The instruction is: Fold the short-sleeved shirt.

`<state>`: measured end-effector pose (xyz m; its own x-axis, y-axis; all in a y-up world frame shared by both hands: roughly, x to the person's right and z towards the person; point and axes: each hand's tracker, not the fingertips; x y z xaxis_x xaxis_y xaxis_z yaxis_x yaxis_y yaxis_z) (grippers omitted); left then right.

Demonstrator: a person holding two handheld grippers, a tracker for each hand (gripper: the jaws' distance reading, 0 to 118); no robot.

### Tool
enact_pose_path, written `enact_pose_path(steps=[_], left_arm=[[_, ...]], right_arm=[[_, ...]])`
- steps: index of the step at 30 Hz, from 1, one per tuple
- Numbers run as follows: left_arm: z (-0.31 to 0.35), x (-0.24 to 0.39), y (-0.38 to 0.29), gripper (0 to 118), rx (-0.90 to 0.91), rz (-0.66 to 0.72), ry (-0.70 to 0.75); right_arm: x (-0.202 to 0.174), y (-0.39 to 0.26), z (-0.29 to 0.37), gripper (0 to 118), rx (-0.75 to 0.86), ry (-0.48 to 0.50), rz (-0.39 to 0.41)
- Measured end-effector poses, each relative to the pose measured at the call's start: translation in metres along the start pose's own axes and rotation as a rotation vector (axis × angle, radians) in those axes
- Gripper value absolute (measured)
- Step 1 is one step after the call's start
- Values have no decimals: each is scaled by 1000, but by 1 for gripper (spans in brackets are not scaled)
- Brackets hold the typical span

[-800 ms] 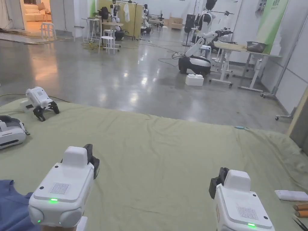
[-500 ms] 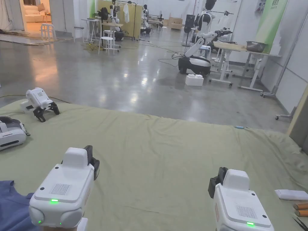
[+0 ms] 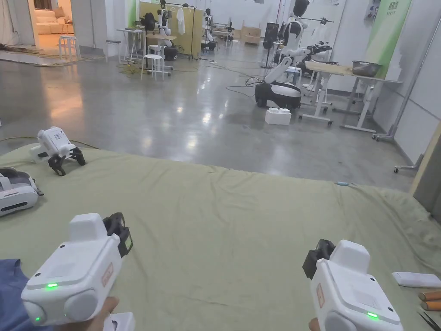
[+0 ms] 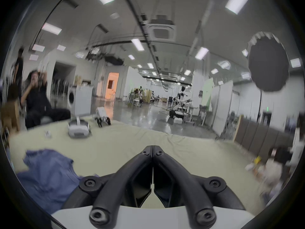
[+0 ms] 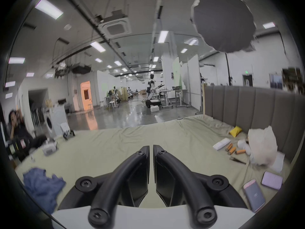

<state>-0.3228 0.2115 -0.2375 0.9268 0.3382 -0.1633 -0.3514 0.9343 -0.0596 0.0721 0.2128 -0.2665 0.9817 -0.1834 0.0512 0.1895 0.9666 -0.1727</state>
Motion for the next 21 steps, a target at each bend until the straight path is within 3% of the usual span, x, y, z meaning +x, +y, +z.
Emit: enact_pose_path(steps=[4, 5, 6, 7, 8, 12, 13, 15, 17, 18, 20, 21], left_arm=[[1, -23, 7, 0, 23, 309, -45], [3, -22, 10, 0, 35, 294, -37], [5, -15, 13, 0, 45, 172, -15], [5, -4, 16, 0, 42, 33, 2], [4, 10, 18, 0, 27, -184, 23], [2, 50, -8, 0, 25, -1043, 61], [1, 53, -18, 0, 34, -1218, 65], [0, 54, -34, 0, 66, -1513, 91], [7, 55, -41, 0, 89, -1694, 91], [8, 54, -43, 0, 77, -1714, 82], [11, 57, -40, 0, 54, -1600, 69], [17, 59, -31, 0, 42, -1466, 62]], right_arm=[[15, 4, 2, 3, -5, 20, -247], [17, 5, 1, 2, -8, 12, -268], [15, 7, 0, 2, -9, 10, -230], [10, 9, -1, 2, -15, 15, -143], [2, 11, -2, 2, 1, 35, 25], [-39, -2, -1, 1, 98, 74, 898], [-44, -7, -1, 1, 113, 62, 1075], [-49, -19, -2, 1, 148, 51, 1328], [-49, -26, -2, 1, 178, 39, 1478], [-49, -27, -2, 1, 172, 38, 1502], [-47, -25, 4, 1, 171, 44, 1474], [-48, -24, 6, 1, 162, 49, 1432]])
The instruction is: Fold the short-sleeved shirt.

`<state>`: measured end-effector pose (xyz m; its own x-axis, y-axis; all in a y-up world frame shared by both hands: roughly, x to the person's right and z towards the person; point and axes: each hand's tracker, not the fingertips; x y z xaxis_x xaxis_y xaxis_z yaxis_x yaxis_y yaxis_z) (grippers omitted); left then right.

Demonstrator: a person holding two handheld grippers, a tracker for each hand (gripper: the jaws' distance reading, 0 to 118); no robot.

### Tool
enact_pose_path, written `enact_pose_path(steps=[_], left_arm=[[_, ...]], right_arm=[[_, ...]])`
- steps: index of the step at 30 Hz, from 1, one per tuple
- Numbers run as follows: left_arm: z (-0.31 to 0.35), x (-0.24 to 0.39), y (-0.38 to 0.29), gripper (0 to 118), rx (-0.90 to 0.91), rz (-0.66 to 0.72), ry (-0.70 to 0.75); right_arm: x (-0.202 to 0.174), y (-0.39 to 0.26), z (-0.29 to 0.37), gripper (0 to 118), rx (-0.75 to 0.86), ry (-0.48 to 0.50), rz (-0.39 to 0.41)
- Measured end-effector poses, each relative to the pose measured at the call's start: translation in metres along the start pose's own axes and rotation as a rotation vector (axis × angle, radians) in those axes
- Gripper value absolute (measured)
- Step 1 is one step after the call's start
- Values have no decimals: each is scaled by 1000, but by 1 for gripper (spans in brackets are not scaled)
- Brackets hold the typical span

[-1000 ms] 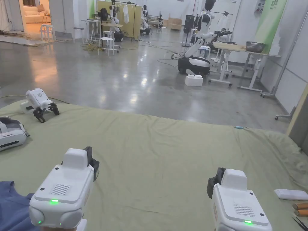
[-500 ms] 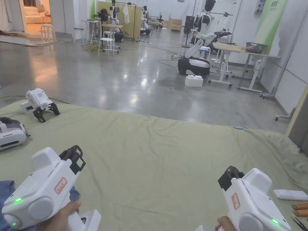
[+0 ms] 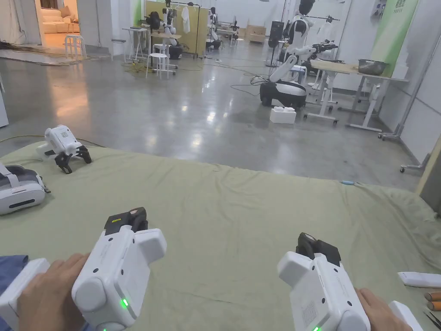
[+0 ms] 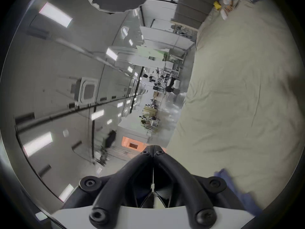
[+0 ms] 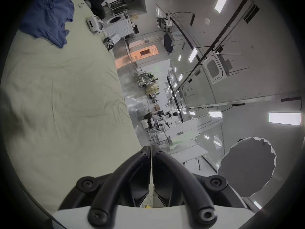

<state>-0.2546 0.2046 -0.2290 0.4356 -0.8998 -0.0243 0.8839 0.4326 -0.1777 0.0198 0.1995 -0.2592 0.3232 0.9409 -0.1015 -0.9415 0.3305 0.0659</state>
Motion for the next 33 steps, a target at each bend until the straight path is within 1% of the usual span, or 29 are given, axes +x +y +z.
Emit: enact_pose_path(steps=[1, 2, 4, 6, 7, 8, 9, 10, 12, 13, 15, 16, 19, 21, 22, 24, 27, 29, 33], left_arm=[[2, -7, 2, 0, -8, 181, -19], [4, -14, 3, 0, -15, 343, -36], [4, -32, -1, 0, -34, 698, -55], [7, -40, -12, 0, -16, 1021, -97], [8, -41, -16, 0, -21, 1133, -107], [-12, -31, -39, 0, -14, 1241, -118], [-12, -30, -45, 0, -5, 1324, -112], [-12, -30, -49, 0, 0, 1374, -94], [-10, -31, -48, 0, 10, 1419, -80], [-9, -33, -50, 0, 15, 1404, -79], [-7, -35, -55, 0, 38, 1355, -73], [1, -37, -49, 0, 33, 1311, -73], [2, -42, -61, 0, 16, 1255, -88], [10, -48, -70, 0, -25, 1195, -105], [11, -50, -78, 0, -50, 1176, -105], [14, -60, -97, 0, -128, 1168, -129], [16, -69, -137, 0, -274, 1190, -159], [17, -79, -171, 0, -384, 1192, -129], [15, -84, -241, 0, -555, 1123, -170]], right_arm=[[2, 2, 2, 1, -13, -1, -80], [10, 5, 9, 1, -16, -4, -184], [19, 8, 12, 1, -51, 30, -478], [30, 5, 13, 1, -97, 68, -788], [32, 3, 15, 1, -116, 71, -925], [32, 1, 16, 1, -128, 82, -1036], [32, -1, 18, 1, -127, 86, -1124], [15, -16, -3, 1, -138, 72, -1205], [14, -18, 0, 1, -149, 24, -1294], [13, -19, 1, 1, -158, -2, -1317], [12, -20, 3, 1, -158, -18, -1349], [14, -20, 3, 1, -157, -11, -1339], [13, -18, 2, 1, -156, -1, -1327], [13, -16, -2, 1, -169, 17, -1296], [11, -13, 1, 1, -167, 22, -1295], [10, -10, -3, 1, -168, 53, -1291], [3, -1, -7, 1, -168, 88, -1253], [-4, 5, -12, 1, -176, 104, -1236], [-17, 15, -18, 1, -188, 150, -1224]])
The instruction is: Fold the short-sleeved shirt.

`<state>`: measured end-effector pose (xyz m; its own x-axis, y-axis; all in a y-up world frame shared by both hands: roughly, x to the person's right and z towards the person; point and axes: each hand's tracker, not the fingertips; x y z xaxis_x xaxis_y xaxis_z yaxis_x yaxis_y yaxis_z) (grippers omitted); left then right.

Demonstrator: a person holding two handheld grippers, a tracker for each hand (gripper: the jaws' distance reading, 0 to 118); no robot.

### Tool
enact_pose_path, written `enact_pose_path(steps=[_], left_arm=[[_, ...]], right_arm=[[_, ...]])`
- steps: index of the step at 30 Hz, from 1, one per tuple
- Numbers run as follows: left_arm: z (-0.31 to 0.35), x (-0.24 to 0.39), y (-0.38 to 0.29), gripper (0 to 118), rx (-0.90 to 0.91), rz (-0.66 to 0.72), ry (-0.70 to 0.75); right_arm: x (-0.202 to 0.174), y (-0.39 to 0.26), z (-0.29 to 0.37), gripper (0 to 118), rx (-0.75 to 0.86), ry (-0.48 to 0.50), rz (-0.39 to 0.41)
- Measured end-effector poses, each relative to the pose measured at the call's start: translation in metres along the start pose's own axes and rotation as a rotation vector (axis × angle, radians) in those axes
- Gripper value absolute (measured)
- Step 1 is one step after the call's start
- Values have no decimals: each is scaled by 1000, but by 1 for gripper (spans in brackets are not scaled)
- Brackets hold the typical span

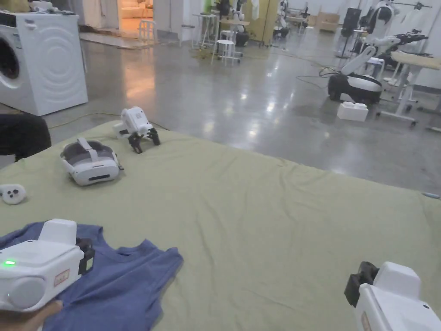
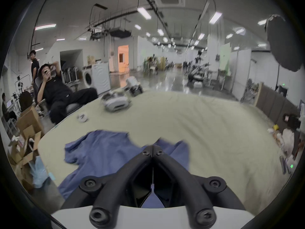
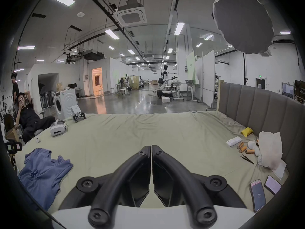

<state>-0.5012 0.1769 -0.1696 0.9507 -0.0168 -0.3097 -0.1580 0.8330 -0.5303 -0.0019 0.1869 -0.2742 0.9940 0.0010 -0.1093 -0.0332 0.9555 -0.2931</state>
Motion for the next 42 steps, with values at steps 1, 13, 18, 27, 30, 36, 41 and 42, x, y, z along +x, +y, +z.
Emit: enact_pose_path(steps=[1, 13, 18, 27, 30, 36, 41, 42], left_arm=[[-7, -15, -5, 0, -53, -9, 10], [-104, -81, -57, 92, -419, 59, -32], [-135, -54, -76, 81, -483, 51, -47], [-116, -37, -92, 3, -352, -67, 3], [-109, -44, -91, 0, -318, -7, -16], [-62, -55, -66, 0, -96, 9, -22], [-19, -62, -27, 0, 78, 33, -13], [-9, -63, -17, 0, 114, 38, -22]], right_arm=[[-3, -2, -2, 1, -9, 6, 7], [-34, -28, -21, 1, -112, 52, 80], [-39, -33, -23, 1, -139, 52, 92], [-43, -42, -27, 1, -165, 54, 117], [-46, -43, -26, 1, -173, 57, 114], [-47, -39, -23, 1, -161, 68, 118], [-44, -32, -20, 1, -139, 75, 100], [-43, -30, -19, 1, -135, 76, 97]])
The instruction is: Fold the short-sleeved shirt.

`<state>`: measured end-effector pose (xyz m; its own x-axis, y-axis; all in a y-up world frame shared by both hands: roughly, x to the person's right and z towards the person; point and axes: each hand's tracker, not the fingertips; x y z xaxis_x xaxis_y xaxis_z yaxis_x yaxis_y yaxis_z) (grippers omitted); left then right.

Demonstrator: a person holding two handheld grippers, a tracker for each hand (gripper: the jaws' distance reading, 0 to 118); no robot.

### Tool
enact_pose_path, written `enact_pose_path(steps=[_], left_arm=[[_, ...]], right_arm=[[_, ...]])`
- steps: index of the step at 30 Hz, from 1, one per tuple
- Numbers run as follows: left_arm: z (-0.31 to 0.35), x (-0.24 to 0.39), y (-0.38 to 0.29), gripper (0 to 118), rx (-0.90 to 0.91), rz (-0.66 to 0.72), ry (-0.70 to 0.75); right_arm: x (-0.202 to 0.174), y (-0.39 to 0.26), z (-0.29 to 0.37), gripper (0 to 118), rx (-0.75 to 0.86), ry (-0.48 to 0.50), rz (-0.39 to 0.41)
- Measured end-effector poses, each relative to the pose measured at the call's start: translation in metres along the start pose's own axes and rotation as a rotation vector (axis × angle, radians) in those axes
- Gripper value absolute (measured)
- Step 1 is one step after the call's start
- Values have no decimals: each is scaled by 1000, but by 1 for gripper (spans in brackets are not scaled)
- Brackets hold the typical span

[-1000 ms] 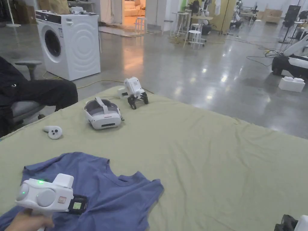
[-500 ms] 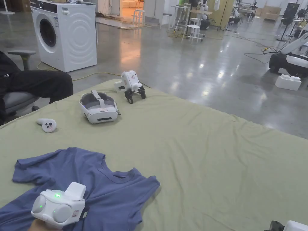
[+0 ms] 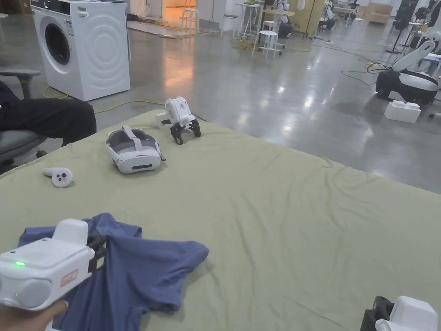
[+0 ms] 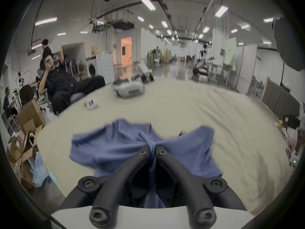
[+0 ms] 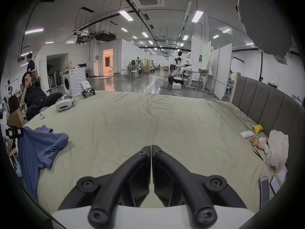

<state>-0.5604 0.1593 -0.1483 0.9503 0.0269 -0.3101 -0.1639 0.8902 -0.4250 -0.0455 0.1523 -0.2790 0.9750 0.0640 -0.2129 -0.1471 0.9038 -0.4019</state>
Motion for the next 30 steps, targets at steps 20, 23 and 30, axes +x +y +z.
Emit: enact_pose_path(steps=[20, 23, 30], left_arm=[[86, 285, 163, 0, 312, -202, -543], [75, 340, 145, 0, 274, -219, -650], [60, 454, 52, 0, 66, -281, -832]], right_arm=[[109, 27, 83, 1, 160, -115, -134], [135, 25, 99, 1, 179, -165, -143], [185, 5, 126, 1, 166, -255, -182]])
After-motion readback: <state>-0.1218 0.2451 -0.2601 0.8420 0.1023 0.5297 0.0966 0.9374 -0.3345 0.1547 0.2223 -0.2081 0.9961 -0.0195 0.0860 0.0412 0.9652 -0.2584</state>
